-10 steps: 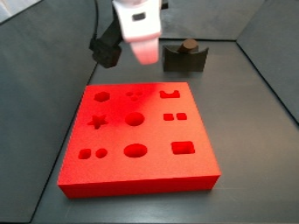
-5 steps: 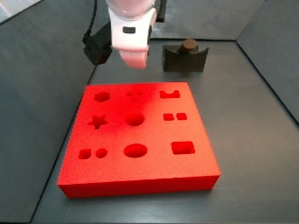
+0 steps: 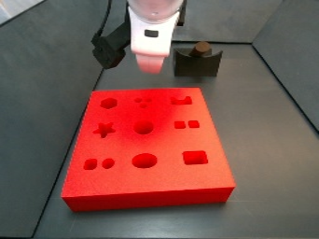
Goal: Pick up the oval object. Move up. Place the oval object on the fixture. Regrasp the oval object. Move to above the board. Insert the oval object.
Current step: Regrasp the oval object.
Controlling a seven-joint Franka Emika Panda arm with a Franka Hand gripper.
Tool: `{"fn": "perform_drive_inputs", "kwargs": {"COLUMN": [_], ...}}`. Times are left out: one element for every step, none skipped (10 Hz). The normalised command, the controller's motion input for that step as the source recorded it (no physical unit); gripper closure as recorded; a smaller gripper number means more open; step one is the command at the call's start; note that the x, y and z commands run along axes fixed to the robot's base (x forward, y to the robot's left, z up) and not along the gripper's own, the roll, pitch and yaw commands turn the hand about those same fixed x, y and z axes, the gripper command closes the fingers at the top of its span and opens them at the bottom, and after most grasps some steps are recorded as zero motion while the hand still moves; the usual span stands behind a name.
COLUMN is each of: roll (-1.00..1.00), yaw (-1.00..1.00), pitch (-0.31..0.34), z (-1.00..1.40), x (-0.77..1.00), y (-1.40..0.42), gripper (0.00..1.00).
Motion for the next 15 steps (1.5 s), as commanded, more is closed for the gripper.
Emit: {"fn": "perform_drive_inputs", "kwargs": {"roll": [0.07, 0.07, 0.12, 0.12, 0.13, 0.12, 0.12, 0.12, 0.12, 0.12, 0.11, 0.1, 0.1, 0.1, 0.11], "yaw": [0.33, 0.29, 0.23, 0.19, 0.12, 0.08, 0.04, 0.0, -0.02, -0.03, -0.04, -0.04, -0.03, -0.01, 0.01], "pitch": [-0.046, -0.074, -0.09, -0.09, -0.078, -0.079, -0.075, -0.053, -0.03, -0.011, 0.041, 0.07, 0.093, 0.116, 0.128], "z": [-0.01, -0.02, -0.01, -0.01, -0.02, -0.02, -0.03, -0.03, -0.04, -0.04, -0.04, -0.04, -0.03, -0.03, -0.03], "x": [0.05, 0.05, 1.0, 1.0, 1.0, 1.0, 1.0, 1.0, 1.0, 1.0, 0.99, 0.9, 0.81, 0.7, 0.61], "y": [-0.04, -0.04, -0.02, -0.02, -0.02, -0.02, -0.02, -0.02, -0.02, -0.02, -0.01, -0.01, -0.01, -0.01, -0.01], "gripper": [0.0, 0.0, 0.0, 0.0, 0.0, 0.0, 0.0, 0.0, 0.0, 0.0, 0.0, 0.0, 0.0, 0.0, 0.0]}}
